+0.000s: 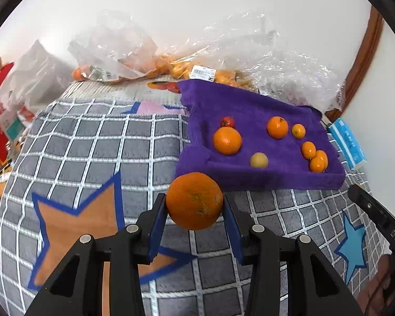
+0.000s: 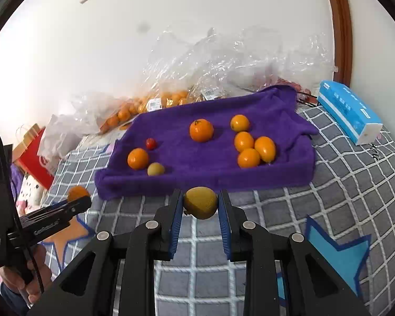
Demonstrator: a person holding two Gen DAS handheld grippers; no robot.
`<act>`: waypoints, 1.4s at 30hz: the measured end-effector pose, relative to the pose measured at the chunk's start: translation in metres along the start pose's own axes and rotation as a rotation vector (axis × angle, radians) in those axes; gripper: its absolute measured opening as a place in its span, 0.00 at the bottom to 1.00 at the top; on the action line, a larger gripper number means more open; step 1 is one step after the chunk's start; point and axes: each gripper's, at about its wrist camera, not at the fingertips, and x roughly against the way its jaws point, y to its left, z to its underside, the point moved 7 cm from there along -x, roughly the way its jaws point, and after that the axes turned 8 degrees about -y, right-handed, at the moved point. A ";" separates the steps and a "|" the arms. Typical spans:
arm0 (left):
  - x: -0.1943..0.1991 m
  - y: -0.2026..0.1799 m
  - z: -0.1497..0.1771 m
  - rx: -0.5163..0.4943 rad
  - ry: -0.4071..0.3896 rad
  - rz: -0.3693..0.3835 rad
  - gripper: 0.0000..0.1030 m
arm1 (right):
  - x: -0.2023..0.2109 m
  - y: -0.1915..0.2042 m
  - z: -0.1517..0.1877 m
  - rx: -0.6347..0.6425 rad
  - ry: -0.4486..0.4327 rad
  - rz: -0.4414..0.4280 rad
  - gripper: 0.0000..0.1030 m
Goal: Organize fruits
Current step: 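Carry the large orange and yellow-green fruit over the purple towel with both tools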
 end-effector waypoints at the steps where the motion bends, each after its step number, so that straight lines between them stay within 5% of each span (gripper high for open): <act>1: 0.000 0.001 -0.002 -0.009 -0.004 0.017 0.39 | -0.002 0.002 -0.002 -0.009 -0.005 0.005 0.26; 19: 0.012 -0.006 0.007 -0.097 0.007 0.125 0.39 | 0.010 0.001 -0.002 -0.140 -0.048 0.106 0.26; 42: 0.050 -0.028 -0.018 0.029 -0.066 -0.022 0.39 | 0.025 0.001 -0.036 0.078 -0.049 -0.023 0.26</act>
